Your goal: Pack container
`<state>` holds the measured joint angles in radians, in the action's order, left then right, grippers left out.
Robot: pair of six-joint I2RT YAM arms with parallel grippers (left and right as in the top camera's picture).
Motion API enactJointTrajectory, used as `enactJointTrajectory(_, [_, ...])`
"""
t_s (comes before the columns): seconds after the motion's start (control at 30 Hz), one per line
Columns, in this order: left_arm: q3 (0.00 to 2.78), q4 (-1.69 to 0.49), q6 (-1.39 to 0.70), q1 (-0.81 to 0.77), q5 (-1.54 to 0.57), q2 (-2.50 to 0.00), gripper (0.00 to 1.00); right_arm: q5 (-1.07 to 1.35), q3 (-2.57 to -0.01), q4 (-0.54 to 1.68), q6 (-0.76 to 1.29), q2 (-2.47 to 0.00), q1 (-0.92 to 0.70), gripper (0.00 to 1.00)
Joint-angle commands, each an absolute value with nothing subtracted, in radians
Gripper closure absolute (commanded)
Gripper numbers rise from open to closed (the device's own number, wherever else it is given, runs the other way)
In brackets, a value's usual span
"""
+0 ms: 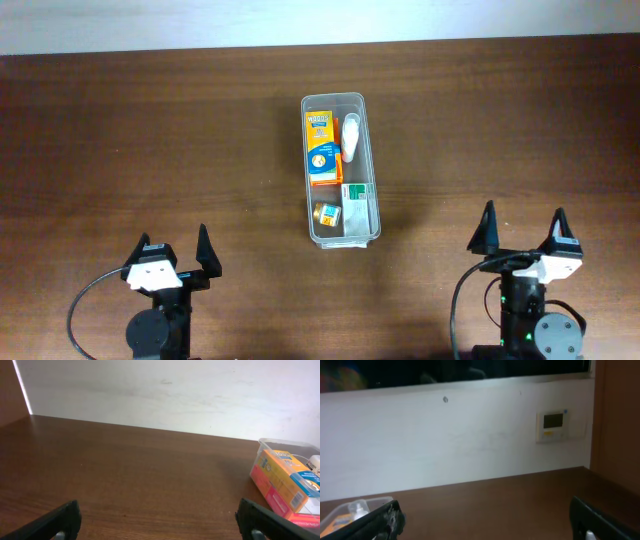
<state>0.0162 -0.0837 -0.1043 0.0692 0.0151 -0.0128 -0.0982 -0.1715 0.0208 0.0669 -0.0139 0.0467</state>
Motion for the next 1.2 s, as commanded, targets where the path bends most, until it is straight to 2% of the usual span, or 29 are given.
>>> enactJointTrajectory(0.0, [0.009,-0.083,-0.088,0.065,0.022,-0.005,0.0,-0.081,-0.111,-0.013,0.056,-0.003,0.038,0.02])
enactJointTrajectory(0.27, [0.009,-0.083,-0.088,0.065,0.022,-0.005,0.01,-0.081,-0.006,-0.091,0.056,-0.003,0.038,0.02])
enactJointTrajectory(0.6, [0.009,-0.083,-0.088,0.065,0.022,-0.005,0.01,-0.074,-0.006,0.076,0.059,-0.003,0.0,0.02])
enactJointTrajectory(1.17, [0.009,-0.083,-0.088,0.065,0.022,-0.005,0.0,-0.074,-0.006,0.074,0.06,-0.004,0.0,0.02])
